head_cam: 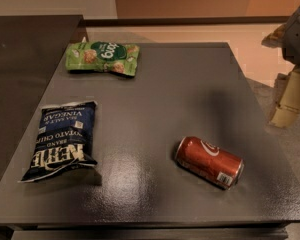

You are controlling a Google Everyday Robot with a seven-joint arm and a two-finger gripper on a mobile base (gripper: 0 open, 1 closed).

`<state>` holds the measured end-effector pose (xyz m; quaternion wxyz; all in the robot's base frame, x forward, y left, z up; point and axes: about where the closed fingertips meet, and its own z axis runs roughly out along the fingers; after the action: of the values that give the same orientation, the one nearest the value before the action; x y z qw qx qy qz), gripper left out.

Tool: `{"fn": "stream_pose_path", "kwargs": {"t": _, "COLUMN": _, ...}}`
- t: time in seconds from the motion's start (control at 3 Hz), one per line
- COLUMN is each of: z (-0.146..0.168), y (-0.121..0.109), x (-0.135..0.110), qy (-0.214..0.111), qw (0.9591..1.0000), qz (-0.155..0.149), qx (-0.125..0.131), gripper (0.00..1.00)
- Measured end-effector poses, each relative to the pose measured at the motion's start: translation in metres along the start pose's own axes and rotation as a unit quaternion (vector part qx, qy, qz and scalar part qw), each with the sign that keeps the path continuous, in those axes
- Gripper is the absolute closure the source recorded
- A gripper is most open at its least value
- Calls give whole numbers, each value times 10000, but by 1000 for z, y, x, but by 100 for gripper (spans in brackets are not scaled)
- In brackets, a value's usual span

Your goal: Move green rice chip bag near coke can

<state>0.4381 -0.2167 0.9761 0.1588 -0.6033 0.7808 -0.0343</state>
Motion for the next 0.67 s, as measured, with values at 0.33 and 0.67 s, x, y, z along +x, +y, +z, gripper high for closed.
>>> {"fn": "stream_pose_path", "kwargs": {"t": 0.33, "z": 0, "y": 0, "x": 0, "qy": -2, "qw": 10000, "qz": 0, "qx": 3, "gripper": 0}}
{"fn": "stream_pose_path", "kwargs": {"t": 0.67, "z": 12, "y": -9, "x": -14, "qy": -188, "qw": 9998, "qz": 9, "qx": -12, "gripper": 0}}
